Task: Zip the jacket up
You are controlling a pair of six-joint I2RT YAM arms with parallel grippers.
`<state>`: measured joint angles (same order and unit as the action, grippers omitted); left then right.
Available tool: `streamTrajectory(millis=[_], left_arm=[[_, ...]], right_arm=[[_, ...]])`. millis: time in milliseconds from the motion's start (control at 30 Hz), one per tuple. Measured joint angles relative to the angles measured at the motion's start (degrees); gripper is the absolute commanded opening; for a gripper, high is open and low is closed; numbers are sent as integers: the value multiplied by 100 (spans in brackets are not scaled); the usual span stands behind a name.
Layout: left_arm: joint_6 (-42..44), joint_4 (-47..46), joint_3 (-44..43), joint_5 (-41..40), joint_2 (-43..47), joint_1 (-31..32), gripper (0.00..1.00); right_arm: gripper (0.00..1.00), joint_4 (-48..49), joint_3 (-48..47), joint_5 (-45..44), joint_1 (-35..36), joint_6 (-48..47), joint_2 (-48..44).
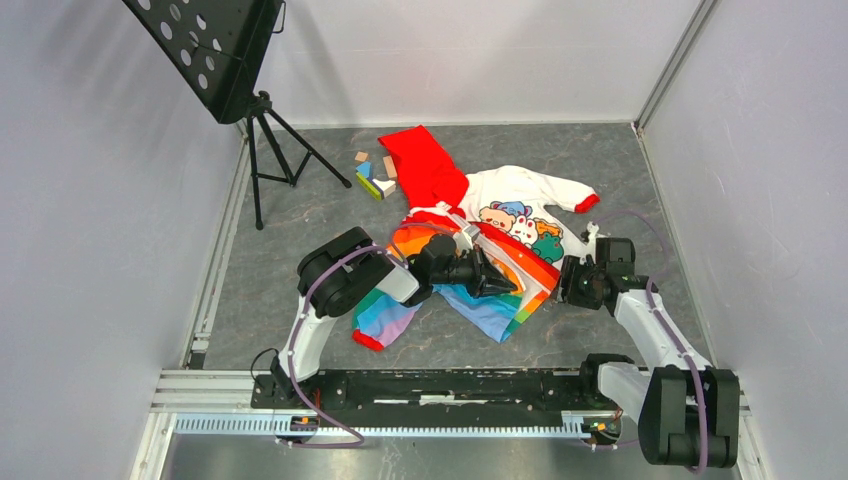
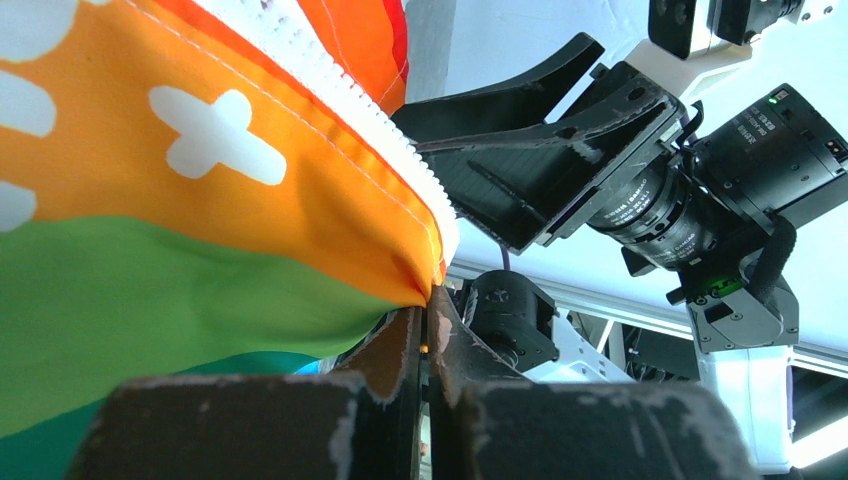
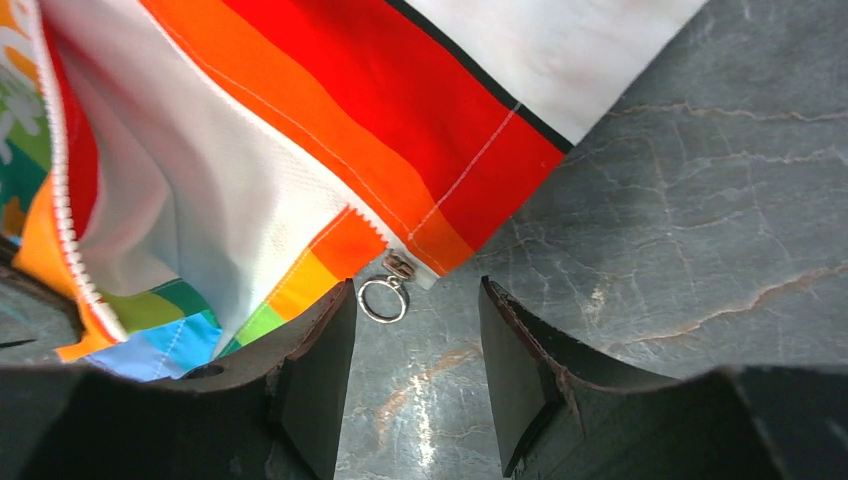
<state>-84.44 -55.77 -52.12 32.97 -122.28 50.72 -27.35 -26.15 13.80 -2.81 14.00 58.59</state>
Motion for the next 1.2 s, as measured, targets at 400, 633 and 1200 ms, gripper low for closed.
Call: streamTrajectory(millis=[400, 633, 1200], left_arm=[[7, -2, 0, 7, 0, 0, 2], [9, -7, 0, 7, 0, 0, 2], [229, -39, 0, -125, 11, -31, 2]], right_arm=[[20, 802, 173, 28, 4, 435, 299], [0, 1478, 782, 765, -455, 787, 26], [0, 1097, 490, 1792, -675, 516, -614]])
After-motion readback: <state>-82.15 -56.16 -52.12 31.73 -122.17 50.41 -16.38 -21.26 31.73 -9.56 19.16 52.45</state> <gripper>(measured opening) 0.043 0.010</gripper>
